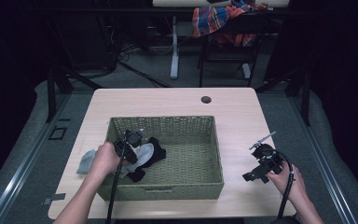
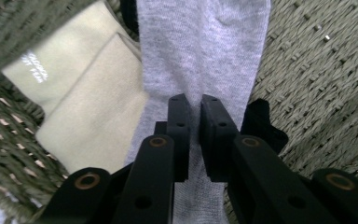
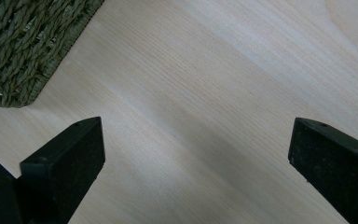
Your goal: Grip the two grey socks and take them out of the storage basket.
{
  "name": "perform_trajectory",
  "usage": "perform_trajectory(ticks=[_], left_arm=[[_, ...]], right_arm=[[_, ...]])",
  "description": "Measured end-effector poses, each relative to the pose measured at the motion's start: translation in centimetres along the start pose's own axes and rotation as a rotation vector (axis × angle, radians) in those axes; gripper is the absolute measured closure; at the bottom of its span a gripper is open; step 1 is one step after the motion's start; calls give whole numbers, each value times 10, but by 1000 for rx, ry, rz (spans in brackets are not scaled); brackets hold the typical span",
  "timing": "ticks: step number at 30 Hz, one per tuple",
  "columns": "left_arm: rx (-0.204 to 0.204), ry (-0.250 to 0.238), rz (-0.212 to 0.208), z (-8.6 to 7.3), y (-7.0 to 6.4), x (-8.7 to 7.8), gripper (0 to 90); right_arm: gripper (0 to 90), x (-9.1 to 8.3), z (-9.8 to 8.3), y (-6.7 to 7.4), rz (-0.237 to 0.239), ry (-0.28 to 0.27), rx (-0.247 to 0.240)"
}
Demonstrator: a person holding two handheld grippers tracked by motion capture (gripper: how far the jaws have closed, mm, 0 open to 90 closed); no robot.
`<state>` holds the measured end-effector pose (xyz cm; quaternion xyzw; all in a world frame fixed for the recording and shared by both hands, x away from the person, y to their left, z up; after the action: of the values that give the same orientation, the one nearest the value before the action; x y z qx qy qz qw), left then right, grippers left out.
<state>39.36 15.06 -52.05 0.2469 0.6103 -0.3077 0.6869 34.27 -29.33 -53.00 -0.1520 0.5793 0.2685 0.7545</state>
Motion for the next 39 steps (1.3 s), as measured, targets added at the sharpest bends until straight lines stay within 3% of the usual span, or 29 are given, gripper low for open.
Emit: perform_trajectory(ticks=[5, 9, 16, 18, 20, 30, 39], left_arm=[[9, -35, 2, -4, 1, -12, 854], [9, -94, -6, -8, 1, -28, 854], [20, -176, 16, -11, 1, -57, 854], [24, -194, 18, -11, 1, -63, 853], [26, -215, 20, -11, 2, -68, 854], [41, -254, 22, -11, 1, -88, 854], [32, -291, 55, -13, -1, -103, 855]], right_arm=[[35, 0, -1, -2, -3, 9, -2], [35, -1, -1, -2, -6, 9, -1], [35, -2, -1, -1, -17, 4, -7], [35, -1, -1, 0, -19, -19, 16], [35, -2, -1, -2, -17, 4, -3], [35, 0, -1, -2, -25, -1, 6], [35, -1, -1, -1, -23, -12, 12]])
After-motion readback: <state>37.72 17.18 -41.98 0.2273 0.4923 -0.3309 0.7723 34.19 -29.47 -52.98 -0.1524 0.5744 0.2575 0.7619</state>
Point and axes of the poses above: each handheld gripper's, and its own axes: x roughly forward along the jaws, z roughly out of its top, y roughly to its left, the point moved 2 cm from there along x, roughly forward along the jaws, and after that the axes turned 3 degrees about -z, right-handed, at the moved point
